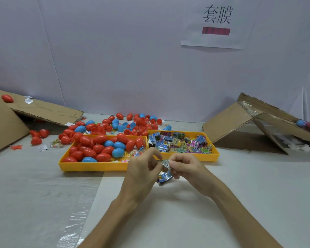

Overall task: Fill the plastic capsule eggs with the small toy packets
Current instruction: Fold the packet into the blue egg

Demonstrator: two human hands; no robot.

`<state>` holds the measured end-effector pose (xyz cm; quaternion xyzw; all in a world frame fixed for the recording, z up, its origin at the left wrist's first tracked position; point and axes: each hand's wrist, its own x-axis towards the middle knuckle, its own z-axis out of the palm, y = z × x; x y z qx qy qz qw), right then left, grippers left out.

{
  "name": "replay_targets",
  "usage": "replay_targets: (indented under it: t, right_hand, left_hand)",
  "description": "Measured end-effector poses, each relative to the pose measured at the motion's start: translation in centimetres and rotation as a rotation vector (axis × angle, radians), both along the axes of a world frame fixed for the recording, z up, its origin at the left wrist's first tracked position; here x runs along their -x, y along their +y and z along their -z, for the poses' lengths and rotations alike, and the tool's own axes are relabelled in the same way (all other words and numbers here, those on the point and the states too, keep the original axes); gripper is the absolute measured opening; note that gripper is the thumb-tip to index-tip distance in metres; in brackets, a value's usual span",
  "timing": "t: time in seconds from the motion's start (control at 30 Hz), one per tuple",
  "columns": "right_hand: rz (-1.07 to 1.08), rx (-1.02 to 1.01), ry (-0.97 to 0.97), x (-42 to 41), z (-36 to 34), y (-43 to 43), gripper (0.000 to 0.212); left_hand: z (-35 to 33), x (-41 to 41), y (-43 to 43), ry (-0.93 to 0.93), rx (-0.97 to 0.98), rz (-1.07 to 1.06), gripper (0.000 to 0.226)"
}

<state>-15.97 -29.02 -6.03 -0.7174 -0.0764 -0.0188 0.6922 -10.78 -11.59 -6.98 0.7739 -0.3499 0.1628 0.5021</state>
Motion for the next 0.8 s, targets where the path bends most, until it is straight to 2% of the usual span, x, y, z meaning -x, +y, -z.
replay_targets:
  t: [0.17, 0.33, 0.43, 0.53, 0.63, 0.73, 0.8]
  right_hand:
    - [0.033, 0.033, -0.069, 0.0, 0.1, -0.3, 0.012]
    - [0.012, 0.074, -0.064, -0.1, 0.1, -0.5, 0.013]
    - [-0.004, 0.037, -0.021, -0.1, 0.1, -0.5, 0.016]
    - [0.066, -0.02, -0.02, -0.2, 0.1, -1.0, 0.013]
    - [0.184, 0.001, -0.038, 0.0, 0.0, -1.8, 0.009]
    - [0.272, -0.003, -0.032, -0.1, 0.2, -2.0, 0.003]
    - [0.321, -0.012, -0.017, -0.3, 0.4, -1.9, 0.009]
  left_hand:
    - [0.0, -0.1, 0.1, 0.019, 0.003, 0.017, 0.021]
    - [0.0, 0.2, 0.1, 0.197, 0.075, 0.123, 0.021]
    - [-0.3, 0.0, 0.4, 0.267, 0.087, 0.182, 0.019]
    - [-0.7, -0.3, 0.6, 0.286, 0.098, 0.201, 0.013]
    - [-0.8, -1.0, 1.0, 0.185, 0.133, 0.02, 0.016]
    - [-0.5, -2.1, 1.9, -0.029, 0.009, -0.308, 0.015]
    - [-0.1, -3.1, 2.8, -0.02, -0.092, -0.497, 0.023]
